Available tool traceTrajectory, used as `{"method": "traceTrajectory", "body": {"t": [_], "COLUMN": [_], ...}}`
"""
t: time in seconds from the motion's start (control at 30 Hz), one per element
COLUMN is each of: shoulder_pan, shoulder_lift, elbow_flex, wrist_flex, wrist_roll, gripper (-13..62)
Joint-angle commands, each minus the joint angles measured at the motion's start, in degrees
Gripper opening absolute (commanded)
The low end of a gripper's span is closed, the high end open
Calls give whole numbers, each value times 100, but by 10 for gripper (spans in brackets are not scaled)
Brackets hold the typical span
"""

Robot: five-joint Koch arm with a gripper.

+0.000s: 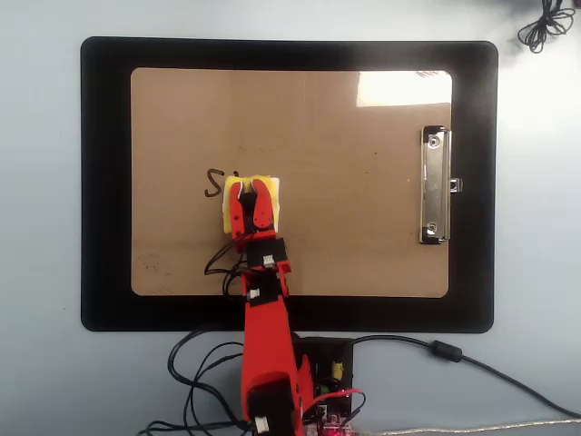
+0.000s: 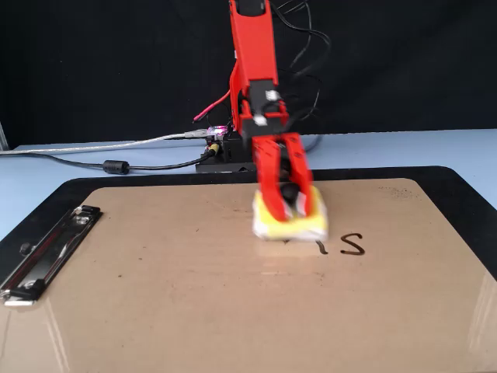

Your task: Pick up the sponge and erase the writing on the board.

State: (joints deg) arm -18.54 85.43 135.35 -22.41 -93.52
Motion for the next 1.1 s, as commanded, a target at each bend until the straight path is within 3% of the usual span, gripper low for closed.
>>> {"method": "traceTrajectory", "body": {"t": [0.0, 0.1, 0.2, 0.47, 0.53, 0.6, 0.9, 1.07], "shoulder_pan": [-132, -176, -246, -589, -712, -826, -800, -844], "shoulder_lift": [-1072, -1934, -1784, 1345, 1564, 1406, -2268, -1283], "elbow_flex": [-1002, -2030, -1934, 1397, 1582, 1512, -2312, -1204], "wrist_flex": [-149, -141, -132, -105, -114, -114, -132, -132], "wrist_roll": [-237, -237, -237, -255, -264, -272, -290, -299], "gripper": [-81, -80, -80, -80, -81, -80, -80, -80]}}
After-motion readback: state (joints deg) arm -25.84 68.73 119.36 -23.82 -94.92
